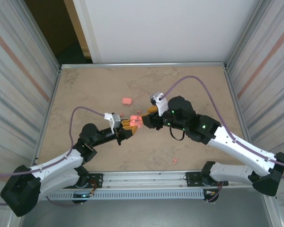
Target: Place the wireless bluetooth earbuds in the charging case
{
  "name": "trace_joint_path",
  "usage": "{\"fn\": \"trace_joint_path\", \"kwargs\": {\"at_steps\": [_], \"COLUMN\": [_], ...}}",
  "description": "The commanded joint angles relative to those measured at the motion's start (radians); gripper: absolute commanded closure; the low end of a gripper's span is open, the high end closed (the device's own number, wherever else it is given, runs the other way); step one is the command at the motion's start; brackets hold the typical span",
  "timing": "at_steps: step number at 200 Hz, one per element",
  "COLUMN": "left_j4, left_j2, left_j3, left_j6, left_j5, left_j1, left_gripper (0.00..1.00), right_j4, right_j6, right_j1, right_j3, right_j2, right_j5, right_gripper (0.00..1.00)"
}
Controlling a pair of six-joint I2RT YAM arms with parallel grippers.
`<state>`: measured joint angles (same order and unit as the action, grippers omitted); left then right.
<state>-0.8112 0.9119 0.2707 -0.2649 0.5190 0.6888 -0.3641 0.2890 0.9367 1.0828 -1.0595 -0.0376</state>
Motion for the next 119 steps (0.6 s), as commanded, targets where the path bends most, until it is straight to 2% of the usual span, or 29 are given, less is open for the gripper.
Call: {"fn": "trace_joint_path", "kwargs": {"at_steps": [1, 72, 119], "left_j4": [-0.004, 0.122, 0.147], "left_j2": [-0.037, -0.163, -0.187], "left_j3": [-0.005, -0.013, -0.013], "left_j6": [0.030, 0.091, 0.115], "left_j5": [-0.049, -0.083, -0.088], "left_j1": [0.006, 0.006, 0.006], "left_gripper": [1.00, 1.00, 1.00], "right_j4": [-0.074, -0.378, -0.528], "right_j6": [0.106, 0.437, 0.592], "right_j1": [-0.033, -0.164, -0.178], "right_j3": [-0.045, -0.231, -0.338], "right_j2": [0.057, 0.193, 0.225], "right_j5": [0.040, 0.064, 0.075], "right_gripper": [0.54, 0.54, 0.55]}}
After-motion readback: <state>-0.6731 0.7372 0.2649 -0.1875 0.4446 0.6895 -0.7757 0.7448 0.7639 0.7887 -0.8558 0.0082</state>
